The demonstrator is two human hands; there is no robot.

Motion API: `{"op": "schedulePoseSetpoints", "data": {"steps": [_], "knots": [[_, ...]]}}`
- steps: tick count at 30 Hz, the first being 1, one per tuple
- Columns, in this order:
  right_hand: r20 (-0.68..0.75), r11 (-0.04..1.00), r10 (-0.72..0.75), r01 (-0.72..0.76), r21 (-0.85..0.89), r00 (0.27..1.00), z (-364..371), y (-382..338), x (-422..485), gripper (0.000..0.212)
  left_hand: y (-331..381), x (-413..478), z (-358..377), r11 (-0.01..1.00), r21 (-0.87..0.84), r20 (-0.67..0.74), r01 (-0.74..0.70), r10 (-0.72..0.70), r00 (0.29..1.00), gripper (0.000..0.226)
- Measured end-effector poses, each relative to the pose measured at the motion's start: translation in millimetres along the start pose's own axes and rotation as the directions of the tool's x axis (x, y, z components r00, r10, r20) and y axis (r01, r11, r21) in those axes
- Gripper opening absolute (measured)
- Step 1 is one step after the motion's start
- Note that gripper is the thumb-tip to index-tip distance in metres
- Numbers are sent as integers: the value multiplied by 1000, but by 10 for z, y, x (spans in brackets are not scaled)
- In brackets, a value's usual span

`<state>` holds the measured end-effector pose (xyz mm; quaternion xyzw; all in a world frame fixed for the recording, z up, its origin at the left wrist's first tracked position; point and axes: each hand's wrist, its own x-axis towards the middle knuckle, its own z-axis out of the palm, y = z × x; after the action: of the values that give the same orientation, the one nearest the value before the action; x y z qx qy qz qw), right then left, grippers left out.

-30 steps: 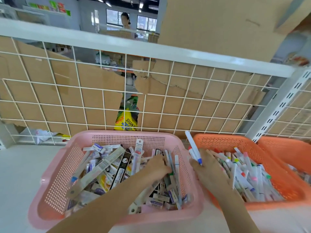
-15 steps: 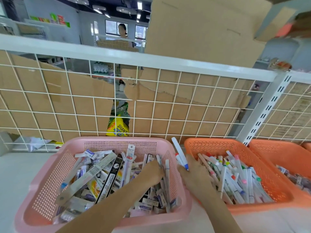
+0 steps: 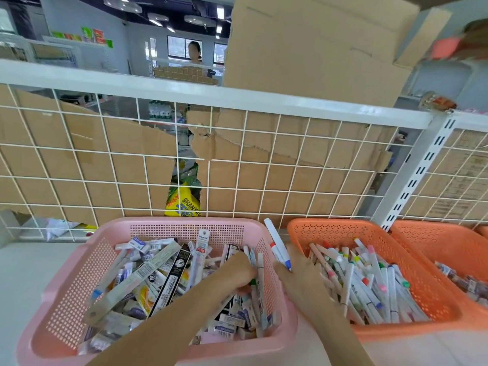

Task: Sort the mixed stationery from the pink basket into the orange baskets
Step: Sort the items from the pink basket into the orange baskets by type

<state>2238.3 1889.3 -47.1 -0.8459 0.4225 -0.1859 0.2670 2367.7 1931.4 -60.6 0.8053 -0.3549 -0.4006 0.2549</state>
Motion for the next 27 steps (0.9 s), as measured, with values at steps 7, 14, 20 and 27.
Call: {"op": "schedulePoseSetpoints", "data": {"steps": [7,14,20,27], "knots": [[-4,999,27,-27,22,1000,24,-4,4,5,-10,-85,28,1000,-27,78,5,-3,997,30],[-13,998,32,-31,55,999,-16,-5,-41,20,-78,-73,43,983,10,-109,-184,184,977,24],[-171,998,56,-50,40,984,-146,94,-82,28,-99,-111,-165,899,-277,-317,-339,248,915,20],[-297,989,131,-103,109,946,-396,324,-258,15,-330,-88,-364,873,-344,-377,-347,210,902,24]]}}
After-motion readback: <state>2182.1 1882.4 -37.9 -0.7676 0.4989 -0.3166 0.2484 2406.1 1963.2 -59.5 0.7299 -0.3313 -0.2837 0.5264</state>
